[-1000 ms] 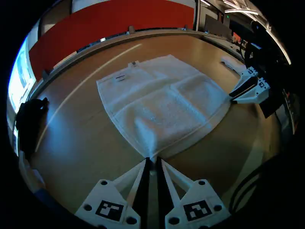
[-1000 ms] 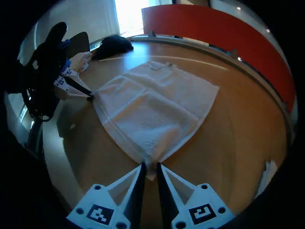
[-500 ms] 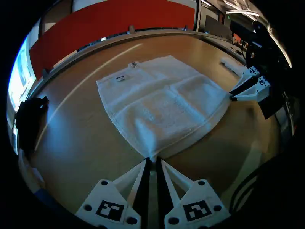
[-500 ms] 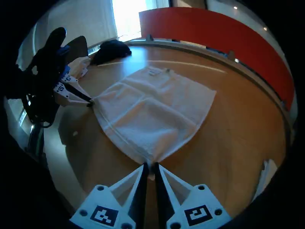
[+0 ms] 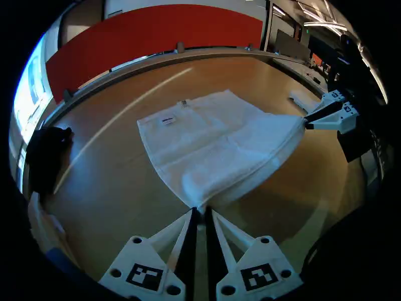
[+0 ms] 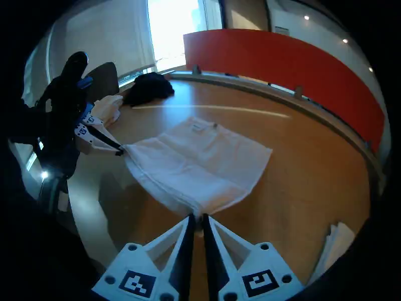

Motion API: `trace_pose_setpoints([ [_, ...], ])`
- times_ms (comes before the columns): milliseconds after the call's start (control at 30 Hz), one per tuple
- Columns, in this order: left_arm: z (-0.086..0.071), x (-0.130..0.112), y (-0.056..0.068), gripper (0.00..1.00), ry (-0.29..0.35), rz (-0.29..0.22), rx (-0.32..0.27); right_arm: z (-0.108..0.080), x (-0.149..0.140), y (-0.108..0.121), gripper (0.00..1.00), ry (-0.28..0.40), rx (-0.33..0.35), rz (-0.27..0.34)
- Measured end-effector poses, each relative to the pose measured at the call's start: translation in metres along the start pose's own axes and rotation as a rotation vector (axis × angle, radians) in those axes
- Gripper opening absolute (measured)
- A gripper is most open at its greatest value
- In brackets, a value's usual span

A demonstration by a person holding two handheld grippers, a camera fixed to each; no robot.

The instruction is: Fold towel

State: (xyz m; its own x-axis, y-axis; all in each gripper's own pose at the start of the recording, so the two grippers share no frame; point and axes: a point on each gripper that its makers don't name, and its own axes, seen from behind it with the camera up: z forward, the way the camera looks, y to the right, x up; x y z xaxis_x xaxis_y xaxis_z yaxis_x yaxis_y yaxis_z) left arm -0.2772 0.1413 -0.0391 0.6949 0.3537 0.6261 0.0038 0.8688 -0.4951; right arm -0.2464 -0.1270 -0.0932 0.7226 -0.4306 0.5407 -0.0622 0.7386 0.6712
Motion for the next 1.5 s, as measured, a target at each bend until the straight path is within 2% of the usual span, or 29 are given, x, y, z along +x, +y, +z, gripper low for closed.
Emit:
trace_pose_setpoints([
  [367, -0.032, 0.012, 0.010, 0.12, -0.011, -0.002, -0.010, -0.035, 0.030, -0.007, 0.12, 0.049, 0.005, 0.005],
  [767, -0.044, 0.024, 0.022, 0.11, 0.006, -0.035, -0.028, -0.046, 0.033, -0.006, 0.11, 0.059, 0.000, 0.001],
  [967, -0.051, 0.029, 0.024, 0.11, 0.015, -0.050, -0.029, -0.051, 0.038, -0.005, 0.10, 0.062, 0.006, -0.009],
  [1267, -0.064, 0.038, 0.026, 0.11, 0.021, -0.084, -0.032, -0.063, 0.056, -0.006, 0.08, 0.090, 0.021, 0.009],
  [1500, -0.072, 0.040, 0.030, 0.11, 0.022, -0.087, -0.035, -0.072, 0.065, -0.010, 0.08, 0.098, 0.035, -0.015],
])
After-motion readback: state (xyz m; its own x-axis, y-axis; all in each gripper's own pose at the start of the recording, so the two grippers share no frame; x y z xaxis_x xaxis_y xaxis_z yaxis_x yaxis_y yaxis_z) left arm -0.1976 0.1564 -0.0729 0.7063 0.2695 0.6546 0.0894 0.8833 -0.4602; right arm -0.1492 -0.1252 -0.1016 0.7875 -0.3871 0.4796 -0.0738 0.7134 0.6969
